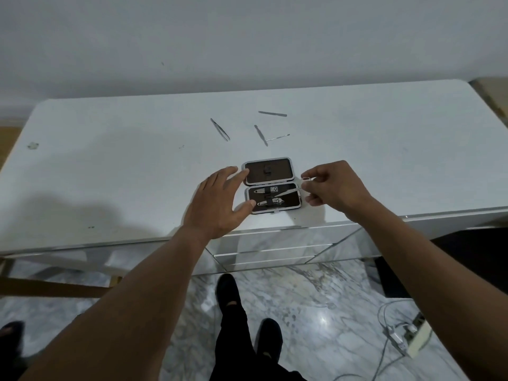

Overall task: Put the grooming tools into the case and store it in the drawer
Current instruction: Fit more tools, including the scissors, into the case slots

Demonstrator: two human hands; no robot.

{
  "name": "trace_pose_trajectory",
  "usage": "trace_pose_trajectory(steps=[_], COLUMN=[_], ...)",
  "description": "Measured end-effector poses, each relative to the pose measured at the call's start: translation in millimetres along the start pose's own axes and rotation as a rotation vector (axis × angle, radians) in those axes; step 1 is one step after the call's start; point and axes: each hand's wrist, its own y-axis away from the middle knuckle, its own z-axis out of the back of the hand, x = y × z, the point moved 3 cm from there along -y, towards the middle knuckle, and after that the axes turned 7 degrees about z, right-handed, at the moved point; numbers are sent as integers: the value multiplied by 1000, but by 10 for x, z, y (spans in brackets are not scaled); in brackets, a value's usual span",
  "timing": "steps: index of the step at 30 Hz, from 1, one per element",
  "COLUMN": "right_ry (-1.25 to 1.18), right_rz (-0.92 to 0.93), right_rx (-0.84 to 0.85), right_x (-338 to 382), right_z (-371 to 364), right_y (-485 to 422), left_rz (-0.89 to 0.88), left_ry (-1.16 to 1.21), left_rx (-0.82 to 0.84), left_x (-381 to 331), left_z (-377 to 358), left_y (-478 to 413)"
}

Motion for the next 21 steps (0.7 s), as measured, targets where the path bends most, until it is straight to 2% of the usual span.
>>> trace_pose_trajectory(steps=[8, 12, 18, 21], right_ry=[244, 345, 730, 795], right_rz=[100, 189, 423, 501], right_rx=[-115, -53, 70, 112], right_x=[-34, 11, 143, 191], right_z=[-78, -188, -278, -300], right_y=[75, 78, 30, 6], left_rz=[-6, -9, -9, -5], left_ry=[7, 9, 13, 16], left_rx=[-16, -20, -18, -7], left_x=[0, 4, 9, 16], left_z=[-1, -1, -4, -13], left_y=[-3, -7, -4, -7])
